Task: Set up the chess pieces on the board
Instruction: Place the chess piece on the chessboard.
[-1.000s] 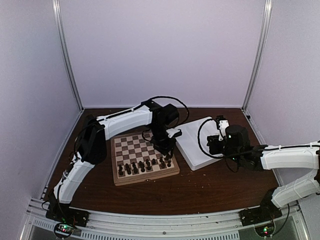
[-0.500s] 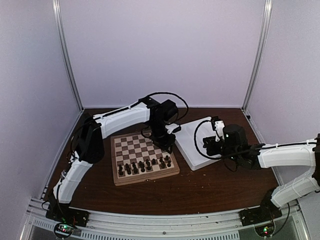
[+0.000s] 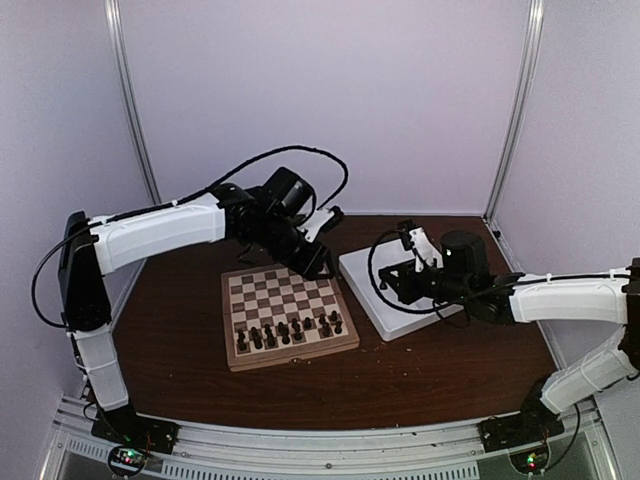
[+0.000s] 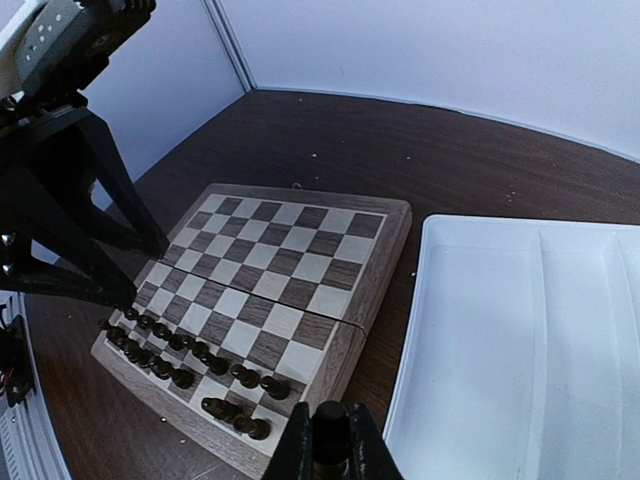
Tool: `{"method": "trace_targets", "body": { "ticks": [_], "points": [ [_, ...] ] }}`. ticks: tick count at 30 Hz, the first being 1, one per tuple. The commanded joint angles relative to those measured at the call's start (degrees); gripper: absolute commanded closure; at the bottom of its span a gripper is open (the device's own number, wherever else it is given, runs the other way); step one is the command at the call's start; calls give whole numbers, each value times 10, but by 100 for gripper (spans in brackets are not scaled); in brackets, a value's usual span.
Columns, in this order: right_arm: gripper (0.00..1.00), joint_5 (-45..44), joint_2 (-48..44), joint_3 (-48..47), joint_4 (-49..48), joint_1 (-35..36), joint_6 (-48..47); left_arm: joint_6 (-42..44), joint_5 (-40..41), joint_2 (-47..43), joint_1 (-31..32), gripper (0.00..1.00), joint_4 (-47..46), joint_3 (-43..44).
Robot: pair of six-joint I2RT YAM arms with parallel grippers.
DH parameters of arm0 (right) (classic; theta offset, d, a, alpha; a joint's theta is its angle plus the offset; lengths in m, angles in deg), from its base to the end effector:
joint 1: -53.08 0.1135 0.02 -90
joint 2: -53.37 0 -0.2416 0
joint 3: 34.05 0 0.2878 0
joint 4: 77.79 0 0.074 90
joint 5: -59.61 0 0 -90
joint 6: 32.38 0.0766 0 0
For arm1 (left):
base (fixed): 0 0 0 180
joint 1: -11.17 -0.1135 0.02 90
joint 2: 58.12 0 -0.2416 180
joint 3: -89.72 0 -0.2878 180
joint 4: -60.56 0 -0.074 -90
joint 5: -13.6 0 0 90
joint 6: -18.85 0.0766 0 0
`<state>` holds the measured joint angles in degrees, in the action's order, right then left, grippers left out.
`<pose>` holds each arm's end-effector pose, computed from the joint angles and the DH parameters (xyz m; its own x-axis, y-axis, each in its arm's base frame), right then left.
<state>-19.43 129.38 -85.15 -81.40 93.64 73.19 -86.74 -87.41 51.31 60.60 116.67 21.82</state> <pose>0.2653 0.2462 0.1725 -0.4733 -0.0582 -0.8790 -0.6705 0.6709 0.3166 0.2989 -0.3716 0.2349 -0.7235 0.4393 -0.5325 0.6491 0.6957 -0.3078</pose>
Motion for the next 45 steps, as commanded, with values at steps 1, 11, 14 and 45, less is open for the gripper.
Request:
{"method": "trace_targets", "body": {
  "ticks": [1,11,14,45],
  "points": [
    [96,65,24,-46,-9,-3,8,-16,-70,-49,-4,63,-195,-107],
    [95,151,43,-92,-42,-2,67,-37,-143,-88,-4,63,-331,-170],
    [95,165,40,-93,-50,-3,79,-36,-171,-85,-4,63,-349,-171],
    [94,209,31,-98,-115,-3,158,-46,-215,-47,-5,78,-371,-141]
  ]
}}
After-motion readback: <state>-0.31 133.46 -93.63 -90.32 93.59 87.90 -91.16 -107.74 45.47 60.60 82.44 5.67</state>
